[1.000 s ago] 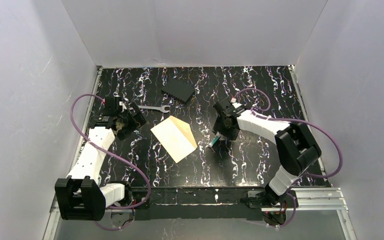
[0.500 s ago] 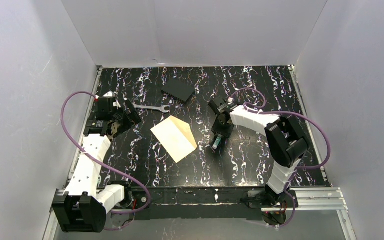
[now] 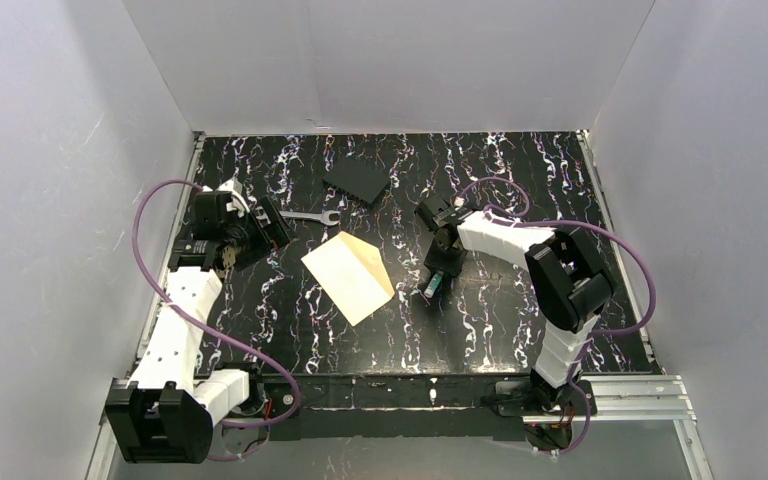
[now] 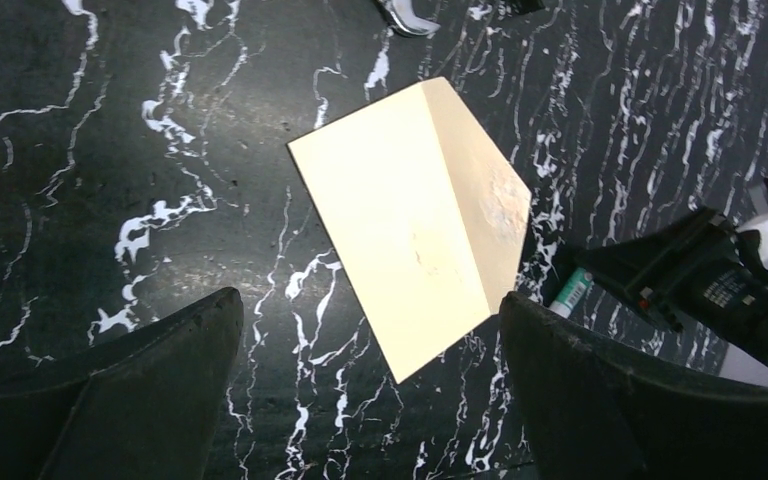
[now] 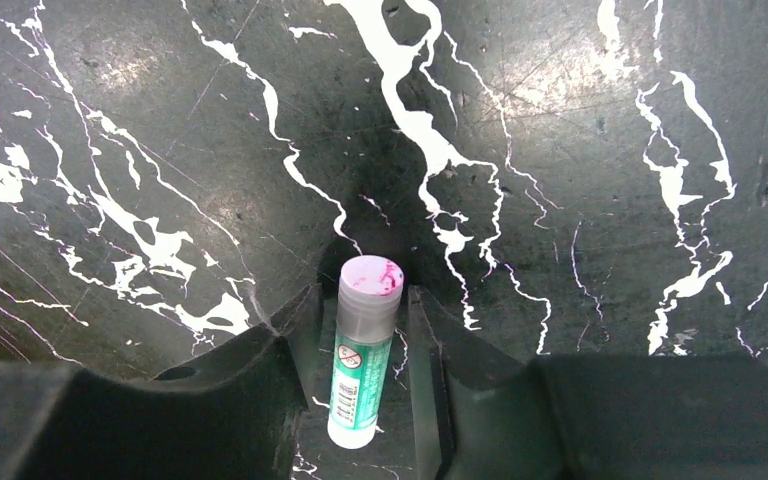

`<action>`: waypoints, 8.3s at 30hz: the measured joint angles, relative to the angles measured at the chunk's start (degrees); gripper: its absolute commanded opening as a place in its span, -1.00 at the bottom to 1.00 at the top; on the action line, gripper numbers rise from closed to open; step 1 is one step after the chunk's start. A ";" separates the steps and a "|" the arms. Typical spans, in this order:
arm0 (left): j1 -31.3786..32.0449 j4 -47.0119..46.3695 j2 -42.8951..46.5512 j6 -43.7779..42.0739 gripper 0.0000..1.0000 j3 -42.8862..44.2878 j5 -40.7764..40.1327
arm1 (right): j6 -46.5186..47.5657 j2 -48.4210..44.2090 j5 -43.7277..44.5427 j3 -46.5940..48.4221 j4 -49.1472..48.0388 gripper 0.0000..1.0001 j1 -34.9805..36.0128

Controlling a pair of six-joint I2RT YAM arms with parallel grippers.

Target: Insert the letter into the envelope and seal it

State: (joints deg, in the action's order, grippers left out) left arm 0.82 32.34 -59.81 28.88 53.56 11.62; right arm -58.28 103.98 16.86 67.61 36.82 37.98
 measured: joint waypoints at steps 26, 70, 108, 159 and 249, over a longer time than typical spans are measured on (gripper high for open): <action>21.14 -31.69 -13.07 18.49 0.88 -1.40 25.88 | -8.31 -22.27 -19.04 -6.03 -35.26 -0.74 0.02; 22.18 -26.80 -17.29 -7.85 -1.00 9.29 44.92 | 2.78 -26.23 -36.72 0.22 -27.56 -0.01 0.28; 22.40 -3.48 -14.78 -30.42 -1.00 11.61 44.46 | -5.51 -30.16 -49.44 -7.45 -47.32 -0.97 -15.72; 22.40 -14.88 -4.55 -17.29 -1.00 9.03 34.29 | 27.91 -16.79 5.35 -13.64 -11.34 0.25 -3.30; 20.33 -16.90 -4.79 47.32 -1.00 21.14 4.24 | 51.01 -24.22 4.50 3.98 -57.61 0.23 25.92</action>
State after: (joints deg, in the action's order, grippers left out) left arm 21.15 15.44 -64.60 76.20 74.70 15.86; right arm -7.27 79.77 21.37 71.59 -20.80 63.90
